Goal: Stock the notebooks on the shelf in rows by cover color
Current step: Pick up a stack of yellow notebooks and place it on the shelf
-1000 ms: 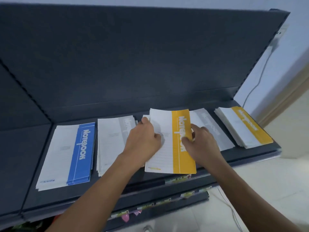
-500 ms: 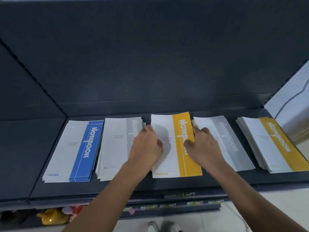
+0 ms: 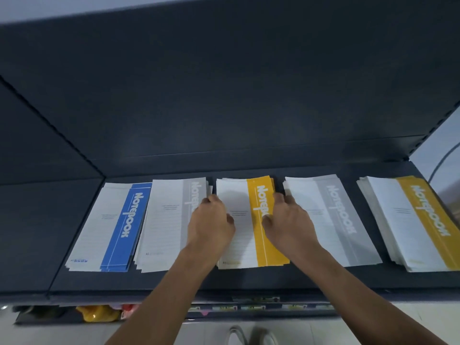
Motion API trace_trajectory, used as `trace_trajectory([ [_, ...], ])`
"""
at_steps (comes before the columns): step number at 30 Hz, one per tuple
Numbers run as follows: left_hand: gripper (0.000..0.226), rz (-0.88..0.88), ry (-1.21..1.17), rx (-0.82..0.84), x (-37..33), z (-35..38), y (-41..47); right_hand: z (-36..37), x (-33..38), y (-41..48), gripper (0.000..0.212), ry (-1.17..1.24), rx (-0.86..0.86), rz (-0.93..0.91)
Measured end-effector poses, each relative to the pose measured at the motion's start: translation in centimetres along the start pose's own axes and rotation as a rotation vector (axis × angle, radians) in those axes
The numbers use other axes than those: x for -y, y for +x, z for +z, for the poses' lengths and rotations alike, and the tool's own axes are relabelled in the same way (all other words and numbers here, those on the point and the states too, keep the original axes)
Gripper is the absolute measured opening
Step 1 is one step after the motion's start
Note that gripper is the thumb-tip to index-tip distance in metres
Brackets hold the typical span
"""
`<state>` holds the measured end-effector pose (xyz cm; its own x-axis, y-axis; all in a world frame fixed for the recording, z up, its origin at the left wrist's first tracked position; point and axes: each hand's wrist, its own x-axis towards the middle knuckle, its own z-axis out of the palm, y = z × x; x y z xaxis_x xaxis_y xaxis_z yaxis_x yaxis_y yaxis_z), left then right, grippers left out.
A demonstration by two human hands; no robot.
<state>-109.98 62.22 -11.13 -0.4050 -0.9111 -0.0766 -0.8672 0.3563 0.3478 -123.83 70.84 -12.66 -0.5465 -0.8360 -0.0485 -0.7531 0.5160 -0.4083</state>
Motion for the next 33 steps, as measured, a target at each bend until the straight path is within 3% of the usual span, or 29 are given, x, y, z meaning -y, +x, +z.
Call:
trace_trajectory([
  [9, 0.045, -0.008, 0.028, -0.066, -0.2, 0.2, -1.0, -0.9, -0.7, -0.4, 0.038, -0.063, -0.023, -0.066],
  [16, 0.042, -0.034, 0.029, -0.079, 1.3, -0.6, -2.5, -0.9, 0.1, -0.7, 0.040, -0.044, -0.021, -0.128],
  [24, 0.039, -0.064, 0.017, -0.130, 4.5, -2.3, -4.0, 0.2, 3.6, -1.3, 0.041, 0.089, 0.039, -0.323],
  [33, 0.028, -0.240, -0.048, -0.216, 12.8, -6.5, -7.4, 2.9, 12.2, -2.9, 0.040, 0.112, 0.206, -0.590],
])
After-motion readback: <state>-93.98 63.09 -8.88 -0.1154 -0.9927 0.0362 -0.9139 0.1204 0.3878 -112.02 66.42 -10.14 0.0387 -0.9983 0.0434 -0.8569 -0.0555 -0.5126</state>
